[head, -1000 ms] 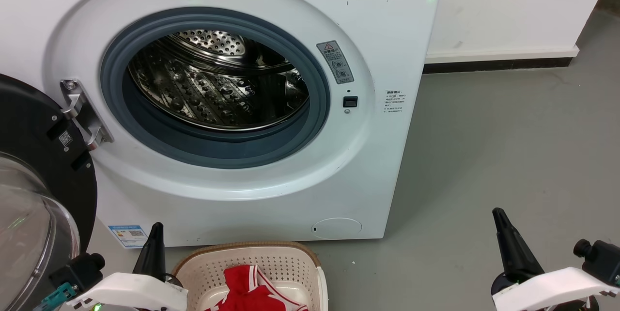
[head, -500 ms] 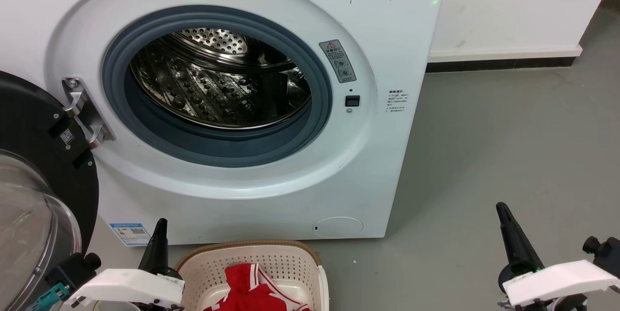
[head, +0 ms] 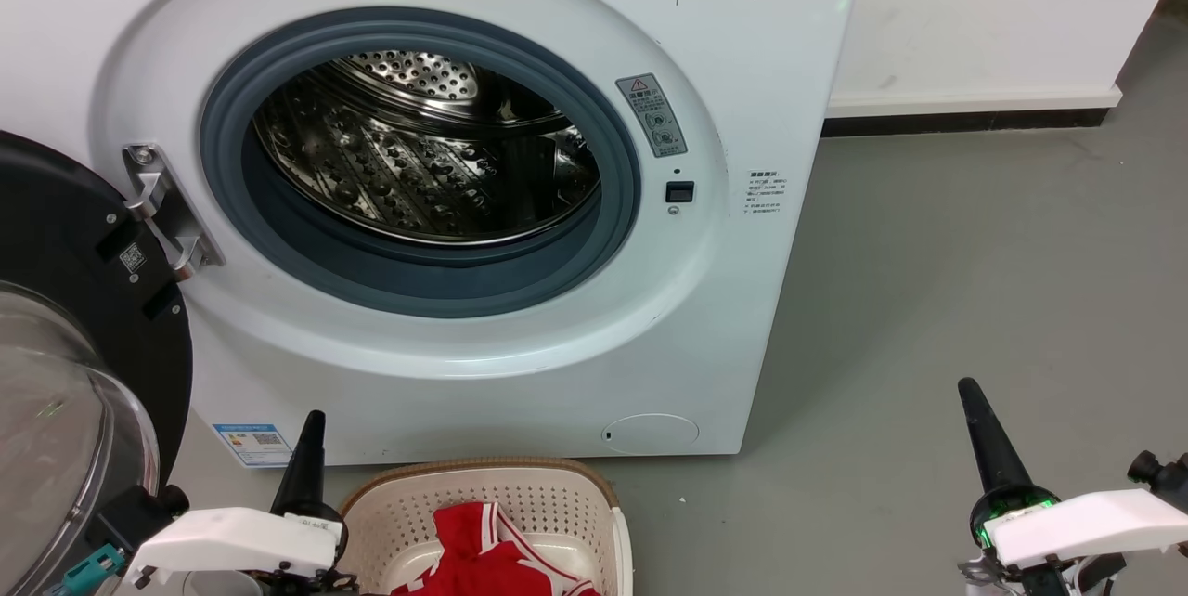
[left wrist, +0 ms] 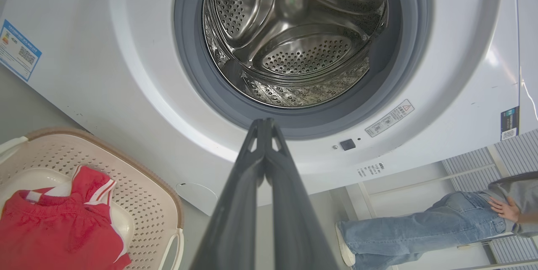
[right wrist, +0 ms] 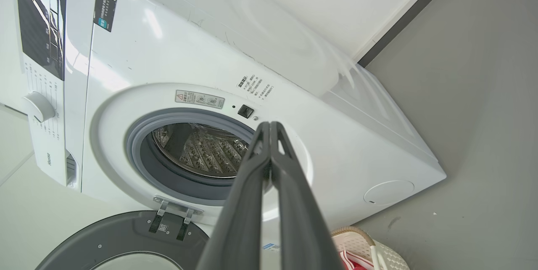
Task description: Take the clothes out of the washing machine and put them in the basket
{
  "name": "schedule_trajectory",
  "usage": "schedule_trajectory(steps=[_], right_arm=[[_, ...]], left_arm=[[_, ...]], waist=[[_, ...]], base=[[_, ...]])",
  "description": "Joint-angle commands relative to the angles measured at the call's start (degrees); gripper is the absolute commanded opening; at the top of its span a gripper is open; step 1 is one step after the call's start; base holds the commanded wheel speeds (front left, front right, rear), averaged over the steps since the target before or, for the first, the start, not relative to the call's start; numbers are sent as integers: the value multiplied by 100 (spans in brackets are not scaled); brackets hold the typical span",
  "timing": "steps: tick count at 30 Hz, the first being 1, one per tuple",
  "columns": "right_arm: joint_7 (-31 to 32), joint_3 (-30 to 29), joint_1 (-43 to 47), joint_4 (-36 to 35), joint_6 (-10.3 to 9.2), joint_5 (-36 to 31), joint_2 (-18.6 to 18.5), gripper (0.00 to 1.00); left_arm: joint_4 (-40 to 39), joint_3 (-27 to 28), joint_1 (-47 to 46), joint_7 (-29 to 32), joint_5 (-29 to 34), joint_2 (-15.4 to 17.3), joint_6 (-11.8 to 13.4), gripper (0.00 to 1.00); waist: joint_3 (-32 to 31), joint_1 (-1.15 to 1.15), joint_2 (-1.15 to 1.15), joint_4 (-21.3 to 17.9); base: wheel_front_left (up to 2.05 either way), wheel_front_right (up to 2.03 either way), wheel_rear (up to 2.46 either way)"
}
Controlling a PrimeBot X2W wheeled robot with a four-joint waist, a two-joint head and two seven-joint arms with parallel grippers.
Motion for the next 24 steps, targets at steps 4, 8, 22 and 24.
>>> schedule_trajectory(steps=[4, 8, 22, 24], right_arm=[[39, -32, -175, 35, 0, 338, -33, 0], [69, -54, -206, 97, 0, 588, -33, 0], [156, -132, -328, 285, -1, 1394, -26, 0], [172, -143, -352, 310, -1, 1495, -24, 0]], left_arm=[[-11, 47, -178, 51, -318, -19, -65, 0], [16, 61, -203, 94, -559, -34, -88, 0], [101, 97, -283, 222, -1340, -76, -157, 0], [113, 102, -294, 241, -1447, -81, -160, 0]], waist=[[6, 0, 0, 9], [12, 0, 0, 18], [33, 0, 0, 49], [36, 0, 0, 53]], base=[[0, 0, 0], [0, 0, 0], [0, 0, 0], [0, 0, 0]])
